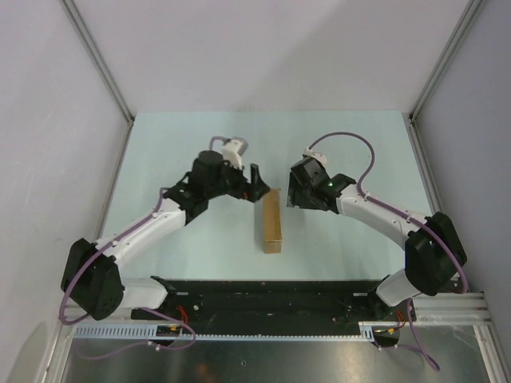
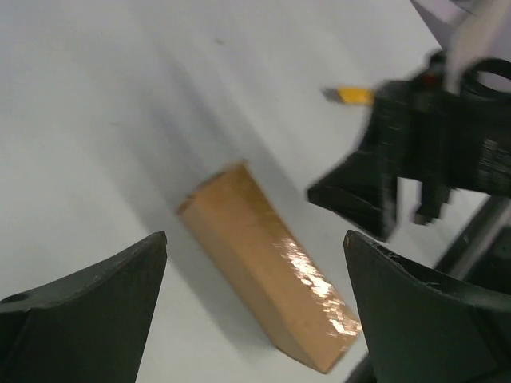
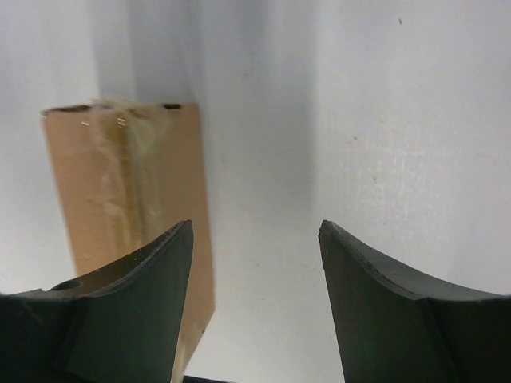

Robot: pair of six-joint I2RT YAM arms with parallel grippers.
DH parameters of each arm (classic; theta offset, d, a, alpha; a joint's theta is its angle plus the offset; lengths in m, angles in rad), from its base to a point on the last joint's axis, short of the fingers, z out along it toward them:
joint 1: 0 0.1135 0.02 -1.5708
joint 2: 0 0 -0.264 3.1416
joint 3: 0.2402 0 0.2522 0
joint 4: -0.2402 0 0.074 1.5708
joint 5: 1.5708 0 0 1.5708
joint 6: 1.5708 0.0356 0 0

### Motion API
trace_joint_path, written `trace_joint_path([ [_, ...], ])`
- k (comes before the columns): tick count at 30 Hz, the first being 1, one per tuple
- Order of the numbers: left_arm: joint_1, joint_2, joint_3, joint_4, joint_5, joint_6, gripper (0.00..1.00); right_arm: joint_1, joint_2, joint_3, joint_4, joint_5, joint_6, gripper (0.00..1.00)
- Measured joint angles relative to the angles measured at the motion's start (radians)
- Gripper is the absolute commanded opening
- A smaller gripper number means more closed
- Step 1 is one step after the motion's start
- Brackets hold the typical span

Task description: Unpack the express box

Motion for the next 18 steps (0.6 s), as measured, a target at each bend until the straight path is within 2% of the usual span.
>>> trace_joint_path([
  [5, -0.134, 0.097, 0.012, -0.028, -0.018, -0.049, 0.97, -0.021, 0.000, -0.072, 0.002, -0.014, 0.020, 0.68],
  [11, -0.156, 0.292, 0.088, -0.151, -0.092, -0.102, 0.98, -0.054, 0.000, -0.153, 0.013, -0.031, 0.029, 0.68],
  [18, -0.204, 0.356, 0.177, -0.175, -0.099, -0.126, 0.98, -0.067, 0.000, -0.193, 0.042, -0.044, 0.033, 0.68],
])
